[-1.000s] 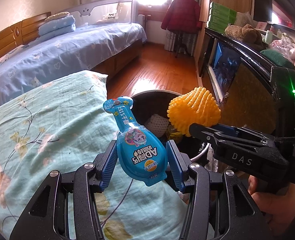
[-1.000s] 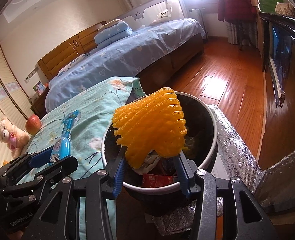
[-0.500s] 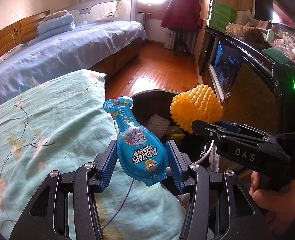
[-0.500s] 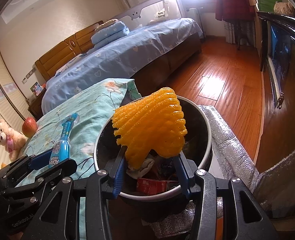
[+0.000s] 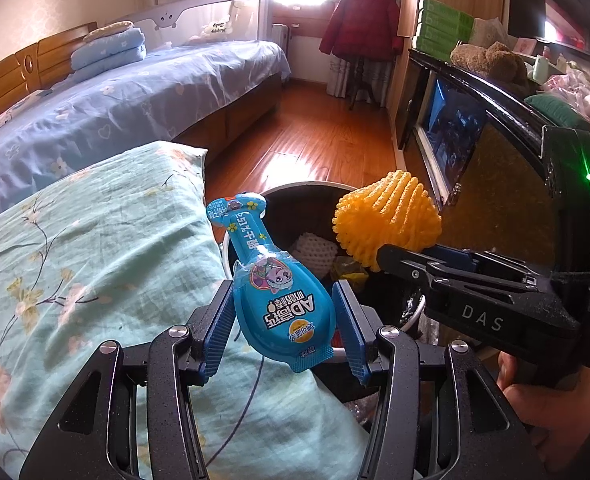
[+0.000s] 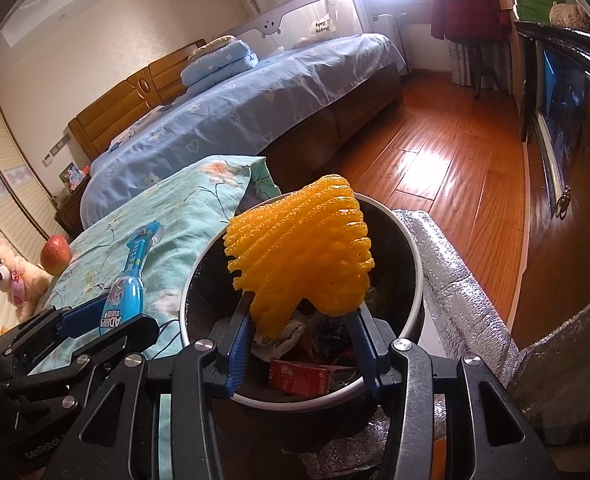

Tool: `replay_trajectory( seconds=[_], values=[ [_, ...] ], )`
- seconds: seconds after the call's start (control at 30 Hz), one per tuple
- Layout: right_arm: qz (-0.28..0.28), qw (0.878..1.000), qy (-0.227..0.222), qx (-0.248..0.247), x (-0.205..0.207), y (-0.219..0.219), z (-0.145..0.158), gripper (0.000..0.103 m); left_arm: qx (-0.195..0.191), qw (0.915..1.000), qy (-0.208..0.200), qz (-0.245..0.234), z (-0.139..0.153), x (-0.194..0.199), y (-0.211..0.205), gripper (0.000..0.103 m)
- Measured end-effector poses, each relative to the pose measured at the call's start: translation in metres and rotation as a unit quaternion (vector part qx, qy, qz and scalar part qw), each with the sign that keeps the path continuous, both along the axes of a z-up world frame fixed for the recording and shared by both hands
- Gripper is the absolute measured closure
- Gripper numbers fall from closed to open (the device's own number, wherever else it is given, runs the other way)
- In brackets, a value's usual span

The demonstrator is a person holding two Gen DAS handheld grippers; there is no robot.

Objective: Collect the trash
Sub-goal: 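Open both tools above the bin to drop the mesh and candy bottle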

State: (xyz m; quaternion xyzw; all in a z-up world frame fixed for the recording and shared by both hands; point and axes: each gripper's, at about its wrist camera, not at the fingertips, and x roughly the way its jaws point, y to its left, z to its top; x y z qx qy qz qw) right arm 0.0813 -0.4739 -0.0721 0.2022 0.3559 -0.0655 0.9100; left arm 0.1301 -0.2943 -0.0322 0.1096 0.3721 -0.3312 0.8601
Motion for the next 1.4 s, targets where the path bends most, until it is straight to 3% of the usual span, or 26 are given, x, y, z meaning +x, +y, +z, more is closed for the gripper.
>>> replay_trajectory(
  seconds=[1.4],
  values=[
    [0.003, 1.0, 0.024, 0.0, 0.014, -0.013, -0.007, 0.054, 0.003, 0.9998, 0.019, 0.0, -0.003, 0.018, -0.015, 0.054]
  ],
)
